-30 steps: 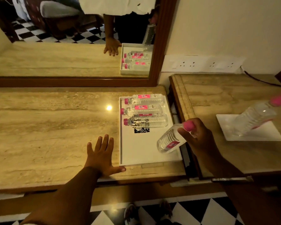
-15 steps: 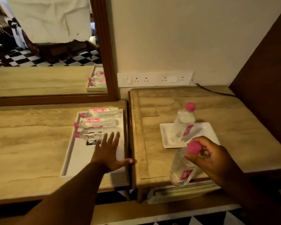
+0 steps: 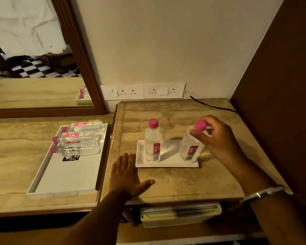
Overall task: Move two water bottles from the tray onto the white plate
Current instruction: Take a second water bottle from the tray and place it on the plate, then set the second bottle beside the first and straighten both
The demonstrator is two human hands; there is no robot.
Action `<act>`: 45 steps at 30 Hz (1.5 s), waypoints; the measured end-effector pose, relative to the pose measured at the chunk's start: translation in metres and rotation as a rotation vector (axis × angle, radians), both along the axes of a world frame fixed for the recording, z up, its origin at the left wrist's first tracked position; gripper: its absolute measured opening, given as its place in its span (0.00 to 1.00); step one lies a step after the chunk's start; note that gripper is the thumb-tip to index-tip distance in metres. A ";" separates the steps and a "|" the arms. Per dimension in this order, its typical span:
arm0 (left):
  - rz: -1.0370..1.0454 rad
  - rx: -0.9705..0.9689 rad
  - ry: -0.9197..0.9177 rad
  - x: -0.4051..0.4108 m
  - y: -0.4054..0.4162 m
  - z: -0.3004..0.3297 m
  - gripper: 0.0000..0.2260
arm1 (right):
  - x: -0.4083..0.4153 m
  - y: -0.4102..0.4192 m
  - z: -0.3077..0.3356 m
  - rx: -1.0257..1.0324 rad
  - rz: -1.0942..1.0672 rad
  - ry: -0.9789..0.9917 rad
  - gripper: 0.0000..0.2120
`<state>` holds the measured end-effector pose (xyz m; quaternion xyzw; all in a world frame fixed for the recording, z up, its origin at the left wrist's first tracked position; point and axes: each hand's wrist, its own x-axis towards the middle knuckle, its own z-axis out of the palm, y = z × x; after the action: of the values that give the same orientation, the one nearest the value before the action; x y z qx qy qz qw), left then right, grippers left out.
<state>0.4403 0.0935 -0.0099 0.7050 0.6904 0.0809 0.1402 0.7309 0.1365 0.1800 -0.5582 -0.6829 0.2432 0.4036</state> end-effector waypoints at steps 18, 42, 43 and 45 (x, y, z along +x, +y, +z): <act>-0.016 0.060 -0.068 -0.003 -0.004 0.003 0.62 | -0.037 0.030 -0.042 -0.072 -0.126 -0.073 0.20; 0.076 0.397 -0.329 0.064 0.053 0.017 0.23 | -0.013 0.028 -0.174 -0.133 0.071 -0.002 0.31; 0.075 0.405 -0.328 0.065 0.053 0.016 0.22 | -0.013 0.028 -0.174 -0.128 0.066 0.005 0.31; 0.074 0.416 -0.344 0.064 0.053 0.016 0.21 | -0.014 0.030 -0.173 -0.127 0.060 0.009 0.30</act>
<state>0.5043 0.1463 0.0062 0.6688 0.6505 0.3445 0.1046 0.7173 0.1663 0.0066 -0.5608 -0.6808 0.3006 0.3628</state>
